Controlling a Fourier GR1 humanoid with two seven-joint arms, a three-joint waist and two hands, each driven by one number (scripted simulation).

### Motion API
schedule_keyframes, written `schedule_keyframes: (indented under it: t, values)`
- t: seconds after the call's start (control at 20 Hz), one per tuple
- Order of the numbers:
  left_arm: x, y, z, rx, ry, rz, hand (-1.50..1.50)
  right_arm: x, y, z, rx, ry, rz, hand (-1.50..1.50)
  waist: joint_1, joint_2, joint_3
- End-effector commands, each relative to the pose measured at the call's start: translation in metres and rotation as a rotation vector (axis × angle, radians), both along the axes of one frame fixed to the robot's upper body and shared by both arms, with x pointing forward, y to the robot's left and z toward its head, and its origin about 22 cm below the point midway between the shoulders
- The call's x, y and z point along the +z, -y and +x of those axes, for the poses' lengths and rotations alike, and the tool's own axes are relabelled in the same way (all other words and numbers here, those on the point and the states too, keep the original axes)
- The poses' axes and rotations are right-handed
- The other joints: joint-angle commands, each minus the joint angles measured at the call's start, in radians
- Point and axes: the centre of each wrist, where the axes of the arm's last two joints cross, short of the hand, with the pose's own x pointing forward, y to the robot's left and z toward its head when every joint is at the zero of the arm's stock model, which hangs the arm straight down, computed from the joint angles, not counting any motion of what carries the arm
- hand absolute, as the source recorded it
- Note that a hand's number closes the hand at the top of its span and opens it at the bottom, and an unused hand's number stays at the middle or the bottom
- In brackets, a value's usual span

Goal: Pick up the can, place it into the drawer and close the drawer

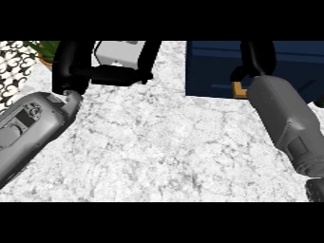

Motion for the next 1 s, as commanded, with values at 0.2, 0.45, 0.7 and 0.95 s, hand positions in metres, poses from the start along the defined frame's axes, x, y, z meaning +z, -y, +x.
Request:
schedule_keyframes:
  t: [0.2, 0.45, 0.7, 0.95]
  values:
    - [-0.017, -0.003, -0.006, 0.018, 0.000, 0.009, -1.50, 0.034, -0.050, 0.012, 0.132, 0.094, 0.330, -1.50, 0.006, 0.001, 0.004]
    - [-0.024, -0.018, -0.012, 0.025, -0.021, 0.005, -1.50, 0.039, -0.042, 0.014, 0.166, 0.092, 0.492, -1.50, 0.003, -0.006, 0.003]
    - [-0.027, -0.022, -0.015, 0.037, -0.004, 0.000, -1.50, 0.053, -0.061, 0.017, 0.218, 0.092, 0.745, -1.50, -0.008, -0.014, 0.002]
    - [-0.031, -0.030, -0.020, 0.054, -0.024, -0.005, -1.50, 0.047, -0.034, 0.017, 0.255, 0.088, 0.833, -1.50, -0.030, -0.013, 0.001]
